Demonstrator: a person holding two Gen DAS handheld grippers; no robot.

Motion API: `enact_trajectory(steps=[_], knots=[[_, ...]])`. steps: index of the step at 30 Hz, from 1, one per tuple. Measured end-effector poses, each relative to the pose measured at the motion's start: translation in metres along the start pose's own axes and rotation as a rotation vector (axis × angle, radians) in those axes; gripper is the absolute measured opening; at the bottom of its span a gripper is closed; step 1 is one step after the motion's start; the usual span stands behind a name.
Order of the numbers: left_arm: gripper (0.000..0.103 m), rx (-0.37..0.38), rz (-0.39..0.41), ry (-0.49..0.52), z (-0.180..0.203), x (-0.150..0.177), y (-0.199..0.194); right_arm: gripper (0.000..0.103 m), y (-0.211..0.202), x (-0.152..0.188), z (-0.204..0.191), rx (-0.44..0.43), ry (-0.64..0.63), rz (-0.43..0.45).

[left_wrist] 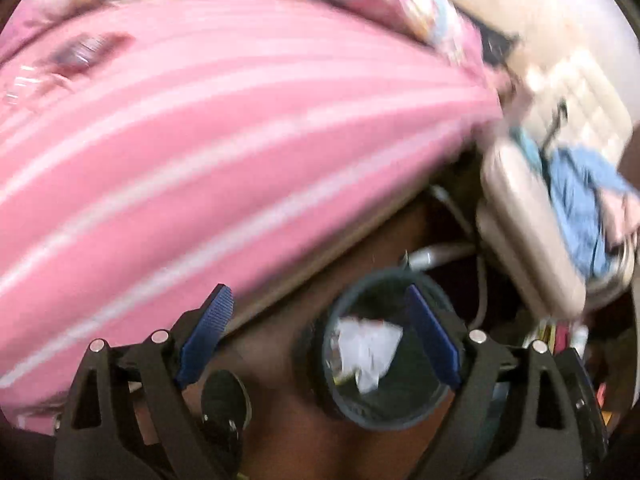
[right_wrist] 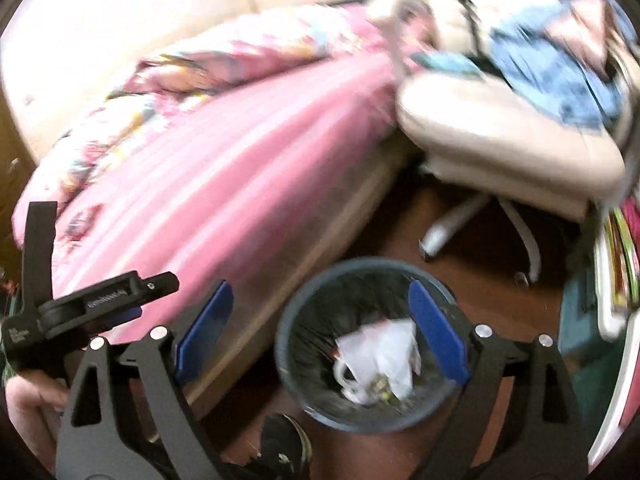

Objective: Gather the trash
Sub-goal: 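Move both tools back over the bed toward the snack bag and clear bag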

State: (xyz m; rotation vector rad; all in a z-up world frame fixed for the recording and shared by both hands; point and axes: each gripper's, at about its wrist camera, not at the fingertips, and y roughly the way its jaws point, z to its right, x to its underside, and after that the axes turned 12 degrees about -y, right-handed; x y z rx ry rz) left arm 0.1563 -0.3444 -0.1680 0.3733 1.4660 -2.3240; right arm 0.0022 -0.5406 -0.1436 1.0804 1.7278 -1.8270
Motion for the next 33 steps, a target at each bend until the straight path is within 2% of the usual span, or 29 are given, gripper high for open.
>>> enact_trajectory(steps=[5, 10, 15, 18, 25, 33], knots=[[0.087, 0.069, 0.127, -0.099, -0.029, -0.039, -0.066, 0.091, -0.026, -0.050, -0.064, -0.090, -0.109, 0.113], [0.088, 0.094, 0.230, -0.201, -0.083, -0.080, -0.122, 0.094, -0.039, -0.090, -0.123, -0.195, -0.189, 0.184], [0.088, 0.041, 0.284, -0.254, -0.146, -0.105, -0.149, 0.095, -0.029, -0.122, -0.205, -0.286, -0.350, 0.201], [0.088, -0.016, 0.295, -0.283, -0.186, -0.115, -0.152, 0.097, -0.014, -0.129, -0.252, -0.329, -0.423, 0.191], [0.088, -0.114, 0.279, -0.331, -0.264, -0.134, -0.146, 0.097, 0.030, -0.120, -0.327, -0.411, -0.456, 0.122], [0.088, -0.168, 0.281, -0.309, -0.299, -0.156, -0.131, 0.097, 0.075, -0.106, -0.368, -0.417, -0.514, 0.088]])
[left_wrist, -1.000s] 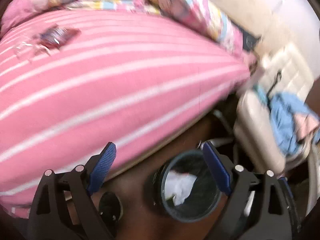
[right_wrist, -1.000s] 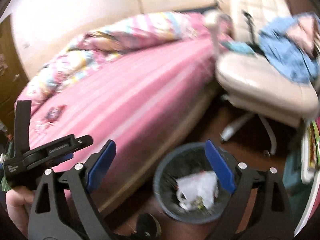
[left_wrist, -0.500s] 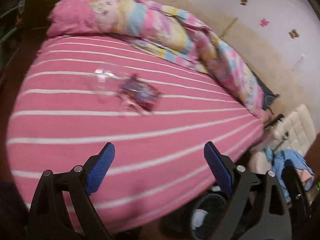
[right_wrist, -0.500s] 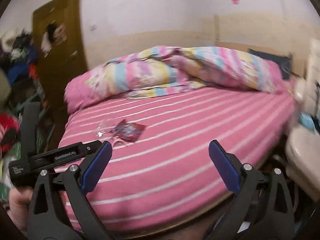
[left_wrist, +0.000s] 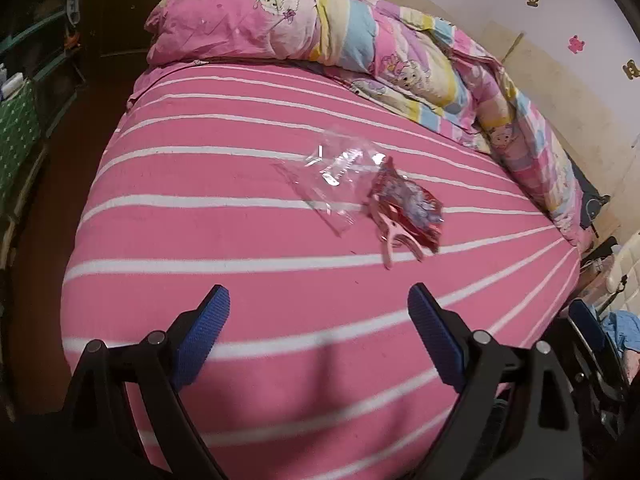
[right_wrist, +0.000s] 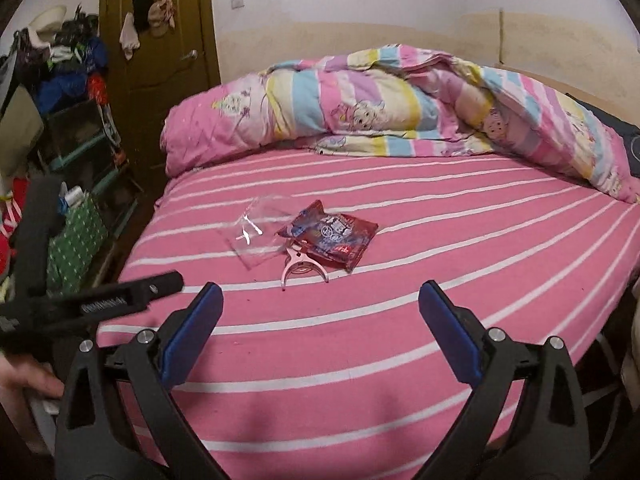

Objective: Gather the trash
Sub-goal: 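Move both tools back over the bed toward the snack bag and clear bag, then grasp the clear plastic bag with the left tool while the right tool grasps the red snack bag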

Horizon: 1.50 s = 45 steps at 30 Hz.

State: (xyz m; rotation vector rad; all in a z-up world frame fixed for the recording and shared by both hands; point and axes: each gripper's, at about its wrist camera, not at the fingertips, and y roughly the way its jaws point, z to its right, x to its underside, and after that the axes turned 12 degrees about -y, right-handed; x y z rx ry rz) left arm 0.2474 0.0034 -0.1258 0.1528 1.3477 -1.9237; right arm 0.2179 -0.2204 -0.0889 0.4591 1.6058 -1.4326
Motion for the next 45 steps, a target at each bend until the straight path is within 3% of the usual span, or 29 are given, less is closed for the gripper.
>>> enact_trajectory(steps=[16, 27, 33, 40, 45], knots=[[0.088, -0.047, -0.042, 0.052, -0.007, -0.036, 0.065, 0.097, 0.100, -0.021, 0.022, -0.053, -0.069, -0.061], [0.088, -0.048, -0.053, 0.150, 0.008, -0.063, 0.097, 0.097, 0.171, -0.021, 0.018, -0.065, -0.279, -0.167], [0.088, -0.037, -0.037, 0.222, 0.023, -0.077, 0.104, 0.097, 0.203, -0.017, 0.001, -0.024, -0.506, -0.205], [0.088, -0.018, -0.099, 0.305, 0.044, -0.088, 0.125, 0.097, 0.217, -0.018, 0.002, -0.053, -0.605, -0.147], [0.088, -0.018, -0.174, 0.276, 0.046, -0.090, 0.142, 0.097, 0.223, -0.023, 0.010, -0.121, -0.578, -0.153]])
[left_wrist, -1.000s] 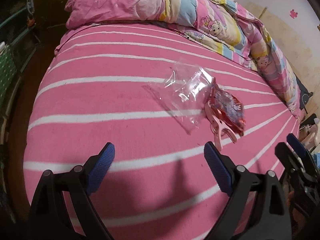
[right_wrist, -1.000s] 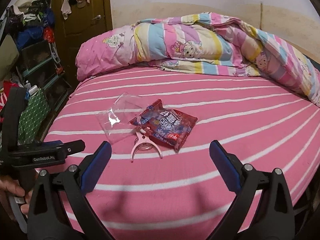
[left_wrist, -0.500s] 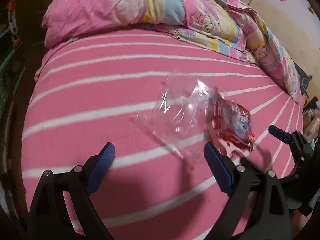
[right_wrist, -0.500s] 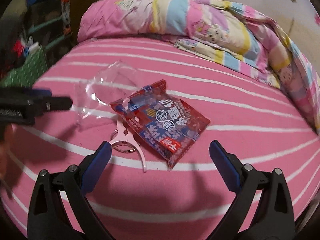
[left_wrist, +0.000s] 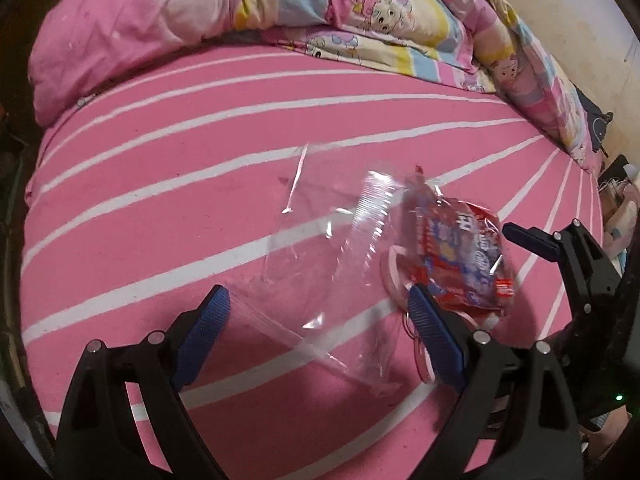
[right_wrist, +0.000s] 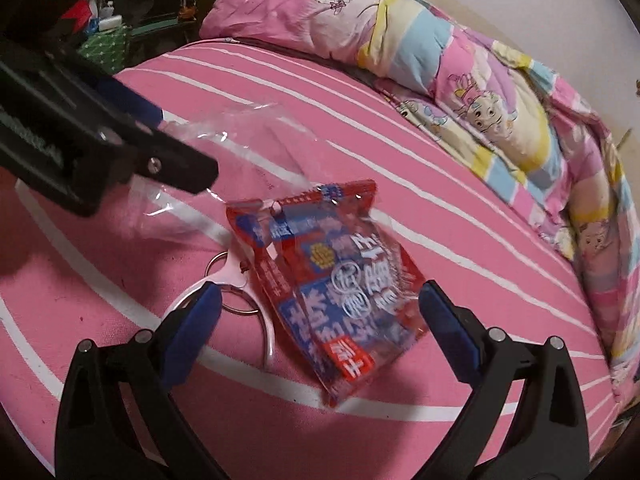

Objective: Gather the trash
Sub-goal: 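Grasp the clear plastic bag with the left tool while the right tool grasps the red snack bag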

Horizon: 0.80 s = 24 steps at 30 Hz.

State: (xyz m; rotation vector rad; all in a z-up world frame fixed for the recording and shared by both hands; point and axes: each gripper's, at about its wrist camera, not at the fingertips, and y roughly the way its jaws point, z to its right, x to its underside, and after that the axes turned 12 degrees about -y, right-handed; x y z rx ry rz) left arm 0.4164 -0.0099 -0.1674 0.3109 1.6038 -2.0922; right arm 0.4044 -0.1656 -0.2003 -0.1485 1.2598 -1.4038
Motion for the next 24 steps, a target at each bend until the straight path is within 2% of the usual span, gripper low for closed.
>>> enact_trajectory(steps=[2, 4, 8, 11, 13, 19, 24], knots=[[0.087, 0.006, -0.011, -0.004, 0.001, -0.001, 0.002, 0.096, 0.004, 0.003, 0.000, -0.056, -0.013, -0.030], [0.087, 0.007, -0.024, -0.017, 0.000, -0.003, 0.005, 0.080, 0.002, 0.000, -0.004, -0.079, -0.029, -0.021], [0.085, 0.009, -0.032, -0.013, 0.001, -0.001, 0.008, 0.078, 0.003, -0.001, -0.007, -0.067, -0.057, -0.013], [0.079, 0.002, -0.037, 0.014, 0.006, 0.003, 0.010, 0.071, 0.006, -0.002, -0.005, -0.100, -0.039, -0.012], [0.077, -0.010, -0.033, 0.038, 0.010, 0.006, 0.011, 0.060, 0.005, -0.002, -0.006, -0.120, -0.041, -0.009], [0.073, 0.001, -0.044, 0.054, 0.007, 0.007, 0.012, 0.052, 0.005, -0.002, -0.002, -0.197, 0.028, -0.023], [0.070, 0.029, -0.067, 0.052, 0.001, 0.007, 0.011, 0.046, 0.006, -0.002, 0.002, -0.233, 0.018, -0.038]])
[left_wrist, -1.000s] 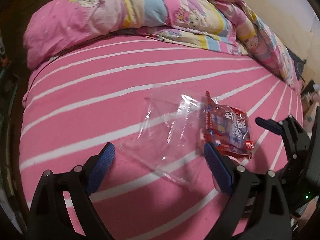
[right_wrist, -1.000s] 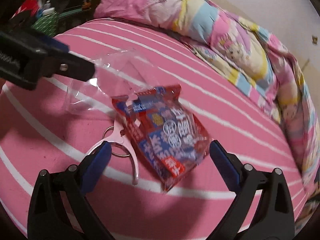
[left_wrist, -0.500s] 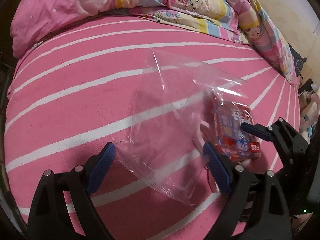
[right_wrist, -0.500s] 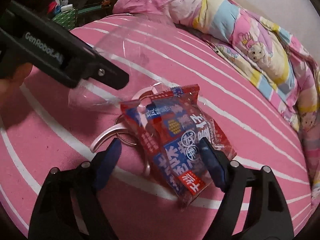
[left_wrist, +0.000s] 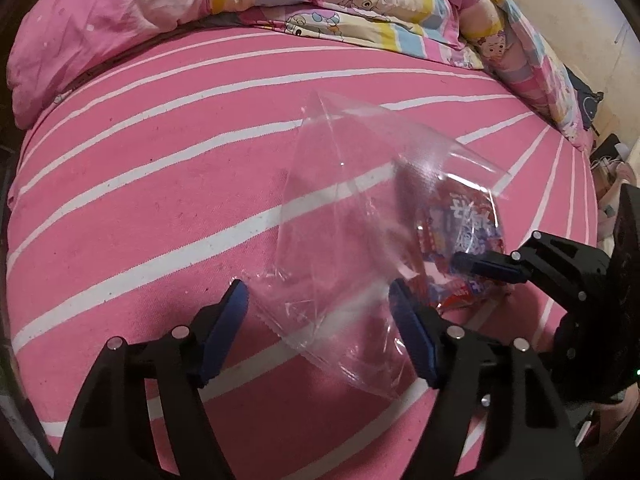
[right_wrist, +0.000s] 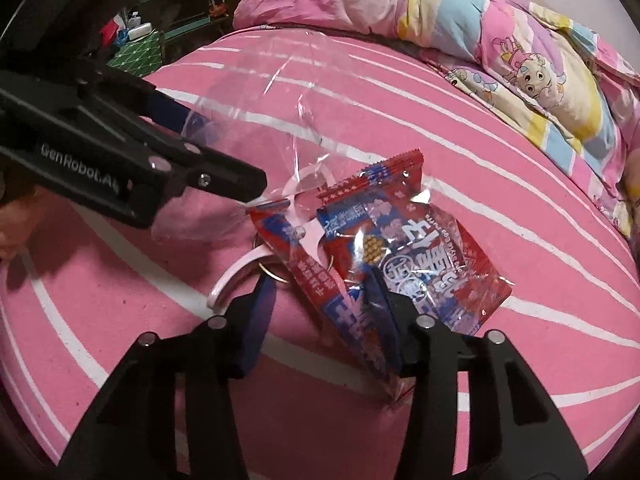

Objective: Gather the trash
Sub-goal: 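Grasp the clear plastic bag with the left tool while the right tool grasps the red snack bag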

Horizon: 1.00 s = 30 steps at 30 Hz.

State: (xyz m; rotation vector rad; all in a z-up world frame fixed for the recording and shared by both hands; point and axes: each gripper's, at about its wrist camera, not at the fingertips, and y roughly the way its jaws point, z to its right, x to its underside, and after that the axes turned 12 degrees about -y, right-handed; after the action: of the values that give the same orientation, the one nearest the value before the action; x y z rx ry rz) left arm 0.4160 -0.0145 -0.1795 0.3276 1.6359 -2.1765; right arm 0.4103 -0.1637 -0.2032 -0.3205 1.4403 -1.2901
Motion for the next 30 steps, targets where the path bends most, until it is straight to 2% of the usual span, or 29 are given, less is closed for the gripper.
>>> enact_trajectory(steps=[10, 15, 17, 18, 19, 20, 22, 25, 30], knots=[[0.066, 0.034, -0.022, -0.007, -0.005, -0.001, 0.000, 0.044, -0.001, 0.007, 0.006, -0.047, 0.095, -0.028], [0.066, 0.018, -0.017, 0.006, 0.004, 0.003, 0.004, 0.045, 0.004, 0.004, 0.005, -0.035, 0.153, -0.058], [0.066, 0.024, -0.016, 0.007, 0.006, 0.003, 0.004, 0.031, 0.003, 0.000, 0.002, -0.051, 0.154, -0.076], [0.065, 0.030, -0.013, 0.006, 0.007, 0.003, 0.004, 0.027, 0.003, -0.001, -0.001, -0.050, 0.141, -0.082], [0.058, 0.031, -0.009, 0.004, 0.007, 0.004, 0.004, 0.019, 0.003, -0.003, -0.004, -0.041, 0.127, -0.088], [0.051, 0.030, -0.003, 0.002, 0.006, 0.003, 0.004, 0.015, 0.003, -0.004, -0.008, -0.041, 0.114, -0.091], [0.044, 0.042, 0.004, -0.009, 0.003, 0.002, 0.002, 0.007, 0.002, -0.005, -0.012, -0.035, 0.114, -0.094], [0.036, 0.077, 0.008, -0.043, -0.004, -0.001, -0.001, 0.006, -0.002, -0.003, -0.013, -0.045, 0.143, -0.079], [0.030, 0.118, 0.032, -0.058, -0.006, 0.000, -0.013, 0.006, -0.008, -0.001, -0.012, -0.069, 0.182, -0.059]])
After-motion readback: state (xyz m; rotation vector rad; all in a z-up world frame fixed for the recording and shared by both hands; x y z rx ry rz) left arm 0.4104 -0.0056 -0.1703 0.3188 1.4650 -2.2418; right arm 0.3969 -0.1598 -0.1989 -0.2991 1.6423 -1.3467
